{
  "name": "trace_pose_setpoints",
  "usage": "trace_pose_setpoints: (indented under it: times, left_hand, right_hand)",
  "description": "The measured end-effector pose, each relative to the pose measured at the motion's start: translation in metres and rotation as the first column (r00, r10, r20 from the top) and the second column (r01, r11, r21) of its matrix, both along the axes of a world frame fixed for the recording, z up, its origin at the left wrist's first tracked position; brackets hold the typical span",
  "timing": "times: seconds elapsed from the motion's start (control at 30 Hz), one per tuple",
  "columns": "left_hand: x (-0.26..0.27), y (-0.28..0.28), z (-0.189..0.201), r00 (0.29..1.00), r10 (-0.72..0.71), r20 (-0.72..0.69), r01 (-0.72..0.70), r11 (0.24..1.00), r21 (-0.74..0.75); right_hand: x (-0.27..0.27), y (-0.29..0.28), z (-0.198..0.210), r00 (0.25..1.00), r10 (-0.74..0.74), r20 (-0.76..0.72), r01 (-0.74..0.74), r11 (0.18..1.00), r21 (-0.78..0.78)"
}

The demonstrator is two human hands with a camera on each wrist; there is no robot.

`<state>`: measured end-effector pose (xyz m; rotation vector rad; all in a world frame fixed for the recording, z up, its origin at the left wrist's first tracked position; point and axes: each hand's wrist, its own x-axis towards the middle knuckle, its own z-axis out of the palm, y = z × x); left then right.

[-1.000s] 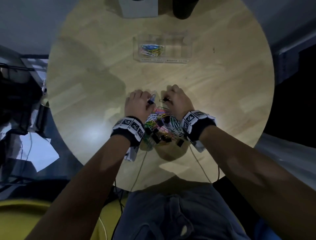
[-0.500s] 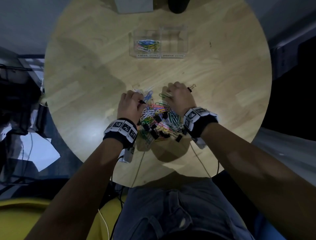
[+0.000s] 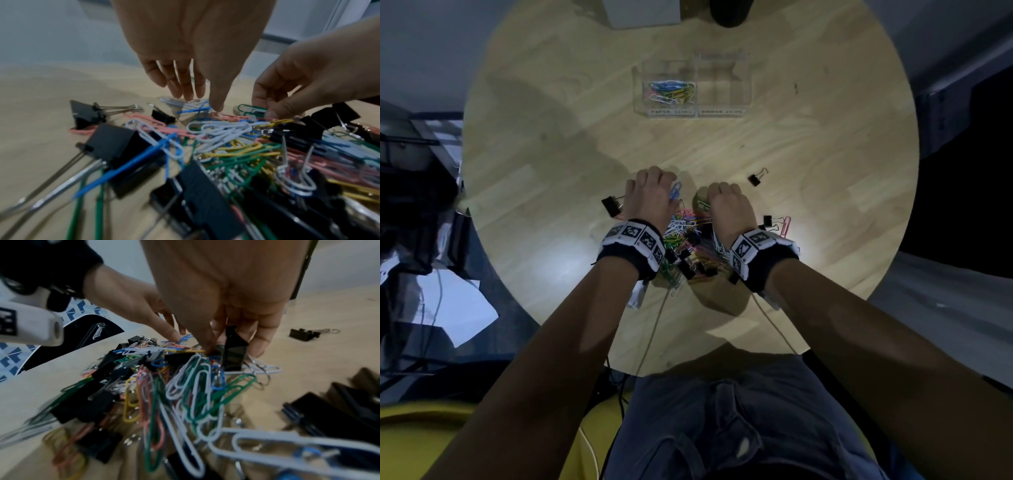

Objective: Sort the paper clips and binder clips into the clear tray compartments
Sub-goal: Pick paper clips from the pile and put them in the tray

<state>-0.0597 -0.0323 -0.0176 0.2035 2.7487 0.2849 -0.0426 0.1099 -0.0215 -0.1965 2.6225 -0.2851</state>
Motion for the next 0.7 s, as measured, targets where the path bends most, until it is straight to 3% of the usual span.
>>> trace_pose_setpoints:
  times: [0.23,0.37,0.5,0.7]
  left_hand:
    - [-0.010,0.004,-0.003,0.996,0.027,0.085,-0.032,0.998,0.061]
    - [-0.003,-0.002,-0.011,0.999,0.024,0.036,-0.027,0.996,0.082]
    - [0.002,-0.008,-0.015,0.999,-0.022,0.033,0.019,0.996,0.092]
    - [0.003,-0.012,-0.010,1.000,0.010,0.007,-0.011,0.988,0.154]
  right_hand:
    - [-0.001,0.005,0.003,0.996,0.087,-0.001,-0.087,0.995,-0.045]
    - [-0.023,0.015,0.019,0.994,-0.106,0.001,0.102,0.957,-0.272]
    - [-0.075,0.014,0.045,0.966,-0.232,-0.116,0.166,0.897,-0.409]
    - [-0.165,-0.022,0.074,0.953,-0.196,-0.230,0.082,0.901,-0.425]
